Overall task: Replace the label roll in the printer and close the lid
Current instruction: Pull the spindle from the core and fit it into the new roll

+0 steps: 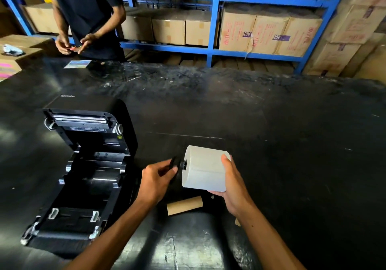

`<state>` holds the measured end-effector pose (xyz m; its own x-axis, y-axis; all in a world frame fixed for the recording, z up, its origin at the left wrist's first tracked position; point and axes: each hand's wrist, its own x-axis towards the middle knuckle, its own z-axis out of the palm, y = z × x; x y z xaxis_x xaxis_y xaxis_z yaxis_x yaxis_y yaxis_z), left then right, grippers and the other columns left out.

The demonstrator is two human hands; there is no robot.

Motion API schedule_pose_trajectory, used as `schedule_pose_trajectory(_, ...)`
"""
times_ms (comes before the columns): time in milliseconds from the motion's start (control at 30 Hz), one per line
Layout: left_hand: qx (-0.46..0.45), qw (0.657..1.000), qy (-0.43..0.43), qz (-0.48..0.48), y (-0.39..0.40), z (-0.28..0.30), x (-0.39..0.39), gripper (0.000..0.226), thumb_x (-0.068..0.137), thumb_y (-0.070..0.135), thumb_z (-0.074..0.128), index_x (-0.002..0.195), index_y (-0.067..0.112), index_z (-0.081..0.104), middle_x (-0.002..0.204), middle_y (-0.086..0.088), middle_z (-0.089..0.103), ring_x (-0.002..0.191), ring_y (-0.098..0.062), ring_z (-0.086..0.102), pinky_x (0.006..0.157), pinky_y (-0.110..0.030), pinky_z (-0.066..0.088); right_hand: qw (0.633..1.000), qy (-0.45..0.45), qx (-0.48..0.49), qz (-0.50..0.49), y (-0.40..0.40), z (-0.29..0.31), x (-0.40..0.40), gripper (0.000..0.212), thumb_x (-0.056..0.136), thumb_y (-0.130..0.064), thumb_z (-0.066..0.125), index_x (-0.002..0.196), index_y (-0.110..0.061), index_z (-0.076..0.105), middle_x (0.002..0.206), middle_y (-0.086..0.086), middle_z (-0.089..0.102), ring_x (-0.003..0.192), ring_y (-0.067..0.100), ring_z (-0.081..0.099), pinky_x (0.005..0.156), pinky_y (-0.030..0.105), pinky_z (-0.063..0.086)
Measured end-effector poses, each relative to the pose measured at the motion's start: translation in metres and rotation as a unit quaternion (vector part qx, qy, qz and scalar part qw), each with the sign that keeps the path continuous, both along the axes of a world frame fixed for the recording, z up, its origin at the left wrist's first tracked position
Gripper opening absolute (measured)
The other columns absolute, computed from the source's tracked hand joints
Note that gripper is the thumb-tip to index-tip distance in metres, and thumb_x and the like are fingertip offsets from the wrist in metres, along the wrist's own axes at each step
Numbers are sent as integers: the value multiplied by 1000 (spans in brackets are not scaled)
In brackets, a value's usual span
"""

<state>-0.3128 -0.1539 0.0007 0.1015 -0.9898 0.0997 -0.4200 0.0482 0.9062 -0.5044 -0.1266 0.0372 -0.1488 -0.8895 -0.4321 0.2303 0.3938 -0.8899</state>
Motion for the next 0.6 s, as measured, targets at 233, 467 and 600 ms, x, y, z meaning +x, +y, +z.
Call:
schedule_pose_trajectory(233, -65, 998, -20, 7, 22, 23, -1, 38, 85, 7, 66, 123, 7, 63, 113, 7, 65, 97, 17, 56, 85, 3, 41, 1000, -20, -12, -5, -4, 2, 18, 68, 77, -64, 51, 137, -37, 38, 138, -2, 50, 117, 21, 54, 86, 47, 55)
schedule_pose_trajectory(467, -170, 974, -138, -61, 51, 31, 18, 39, 90, 16, 53, 128, 8, 58, 125, 8, 59, 114, -2, 57, 96, -18, 46, 999, -6, -40, 8, 6, 10, 33, 46, 89, -51, 47, 132, -34, 44, 126, -4, 58, 106, 15, 60, 84, 42, 56)
schedule_pose_trajectory(600, -178, 978, -100, -43, 59, 36, 33, 34, 88, 16, 59, 120, 7, 65, 119, 3, 67, 107, 11, 59, 93, -15, 48, 999, -1, -35, 12, 14, 9, 43, 51, 82, -60, 50, 127, -37, 48, 125, -3, 59, 110, 19, 60, 92, 50, 53)
